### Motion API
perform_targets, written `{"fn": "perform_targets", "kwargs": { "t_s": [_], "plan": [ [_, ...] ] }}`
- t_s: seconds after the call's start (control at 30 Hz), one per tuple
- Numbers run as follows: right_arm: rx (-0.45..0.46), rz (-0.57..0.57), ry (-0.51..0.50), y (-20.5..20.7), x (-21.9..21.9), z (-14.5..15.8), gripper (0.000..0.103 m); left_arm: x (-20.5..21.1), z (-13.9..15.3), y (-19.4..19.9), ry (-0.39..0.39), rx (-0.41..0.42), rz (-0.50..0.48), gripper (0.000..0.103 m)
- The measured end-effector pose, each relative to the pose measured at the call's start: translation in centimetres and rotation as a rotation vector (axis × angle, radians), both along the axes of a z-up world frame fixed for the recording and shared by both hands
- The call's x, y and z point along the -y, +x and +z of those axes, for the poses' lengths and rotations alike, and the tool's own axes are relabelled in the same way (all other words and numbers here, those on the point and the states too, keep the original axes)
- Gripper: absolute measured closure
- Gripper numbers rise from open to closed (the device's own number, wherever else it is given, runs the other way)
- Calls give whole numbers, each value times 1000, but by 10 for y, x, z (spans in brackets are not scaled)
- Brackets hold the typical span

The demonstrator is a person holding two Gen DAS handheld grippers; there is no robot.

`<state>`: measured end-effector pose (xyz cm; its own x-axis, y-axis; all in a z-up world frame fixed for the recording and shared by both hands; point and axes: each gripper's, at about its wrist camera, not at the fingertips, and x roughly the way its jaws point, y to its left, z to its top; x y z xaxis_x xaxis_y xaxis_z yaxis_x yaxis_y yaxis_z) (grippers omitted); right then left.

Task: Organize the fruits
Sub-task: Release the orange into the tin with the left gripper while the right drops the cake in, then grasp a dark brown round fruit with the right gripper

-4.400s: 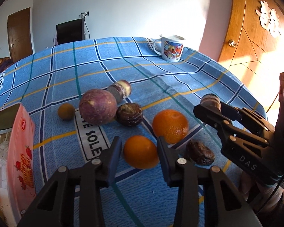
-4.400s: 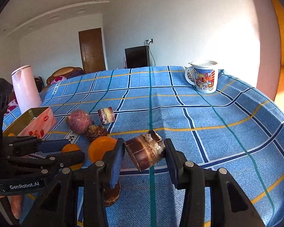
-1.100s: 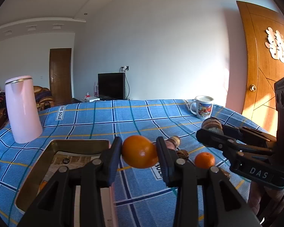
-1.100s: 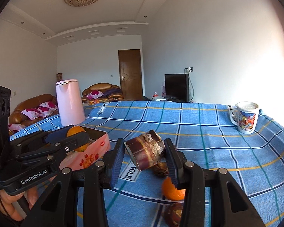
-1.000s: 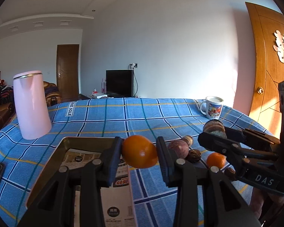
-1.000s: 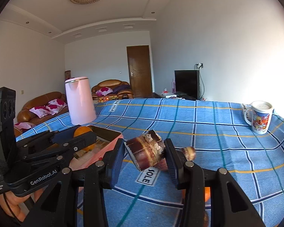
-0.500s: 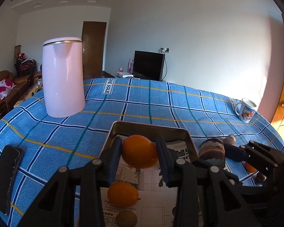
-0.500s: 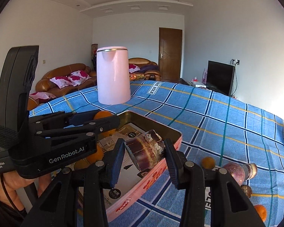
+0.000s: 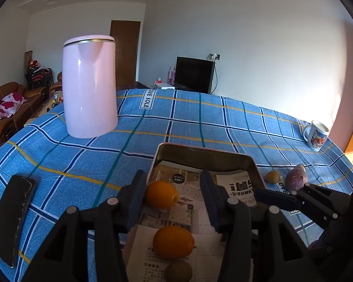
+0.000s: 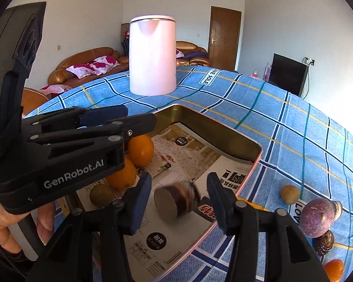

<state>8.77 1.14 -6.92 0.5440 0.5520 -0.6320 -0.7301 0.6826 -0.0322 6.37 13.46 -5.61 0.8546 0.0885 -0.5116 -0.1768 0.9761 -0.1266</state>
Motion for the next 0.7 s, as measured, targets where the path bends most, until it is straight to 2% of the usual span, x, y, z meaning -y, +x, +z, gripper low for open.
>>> {"fn": "perform_targets", "kwargs": {
  "t_s": [0.07,0.2,0.3,0.4,0.5,0.6,0.7],
  "plan": [
    [2,-9,21,-2,7,4,43,3,4,-4,4,19,1,37],
    [10,-52,62,-8,36,12,43,20,13,-12,12,56,-47,34],
    [39,-125,85,-20,76,15,42,39,18,-17,24,76,-88,28],
    [46,-220,139,-32,130,14,37,65,20,-19,23,81,-159,28],
    [55,-350,146,-41,182,7,36,91,21,-20,26,81,-224,28],
    [31,-458,140,-40,222,-4,35,118,19,-17,45,71,-286,26],
    [-5,-497,173,-35,243,-13,36,142,15,-13,71,46,-337,26]
  ]
}}
